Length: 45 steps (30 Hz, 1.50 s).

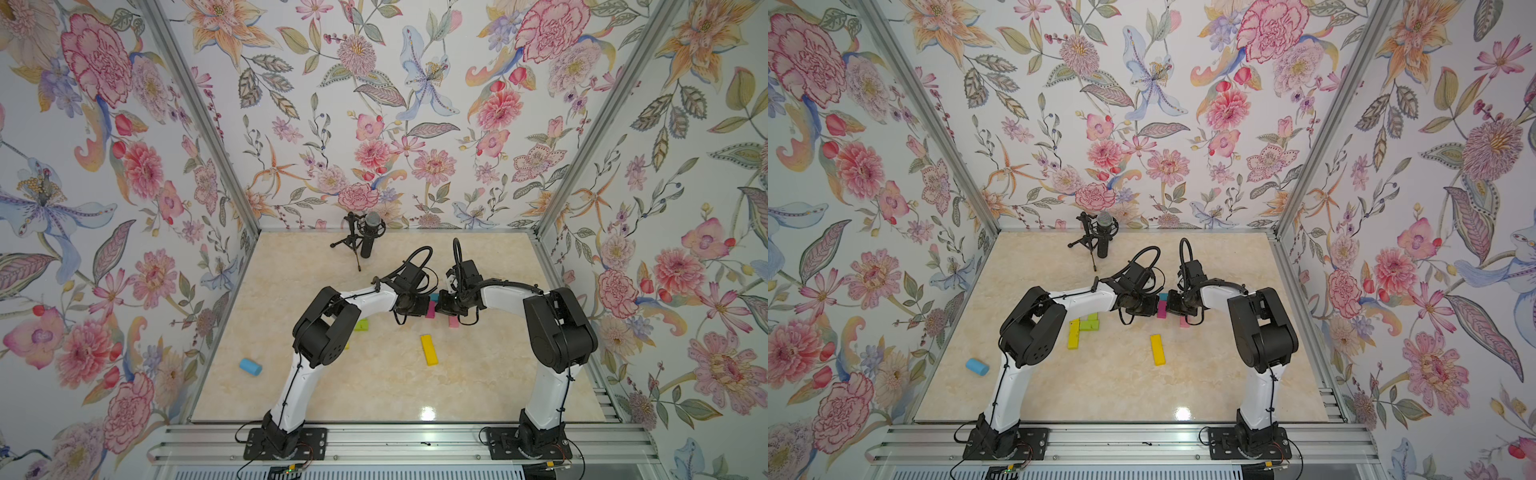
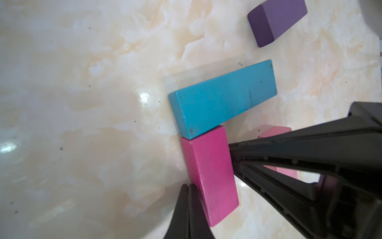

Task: Assemble the letter p with building blocks
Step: Assemble the building block at the center of the board.

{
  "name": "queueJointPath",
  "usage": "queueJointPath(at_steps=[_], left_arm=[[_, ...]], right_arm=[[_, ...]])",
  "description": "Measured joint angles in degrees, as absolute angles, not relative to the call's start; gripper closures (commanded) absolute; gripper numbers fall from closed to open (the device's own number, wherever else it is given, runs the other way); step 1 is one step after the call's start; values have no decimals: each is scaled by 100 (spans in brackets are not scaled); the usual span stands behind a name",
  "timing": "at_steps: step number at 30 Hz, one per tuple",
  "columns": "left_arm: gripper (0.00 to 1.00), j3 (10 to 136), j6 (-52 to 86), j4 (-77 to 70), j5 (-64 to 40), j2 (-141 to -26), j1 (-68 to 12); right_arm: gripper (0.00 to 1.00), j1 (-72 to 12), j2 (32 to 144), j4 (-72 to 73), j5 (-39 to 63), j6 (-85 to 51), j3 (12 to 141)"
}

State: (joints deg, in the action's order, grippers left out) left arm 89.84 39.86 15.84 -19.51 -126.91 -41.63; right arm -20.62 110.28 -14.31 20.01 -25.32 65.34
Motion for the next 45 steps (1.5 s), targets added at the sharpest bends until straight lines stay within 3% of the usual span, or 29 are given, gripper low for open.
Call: queueJointPath(at_steps=[45], left_arm=[[100,8700,3830,1584,-1715,-12477,-3990]], right_arm=[[100,-2005,11069,-1428,2171,-2530,6558]])
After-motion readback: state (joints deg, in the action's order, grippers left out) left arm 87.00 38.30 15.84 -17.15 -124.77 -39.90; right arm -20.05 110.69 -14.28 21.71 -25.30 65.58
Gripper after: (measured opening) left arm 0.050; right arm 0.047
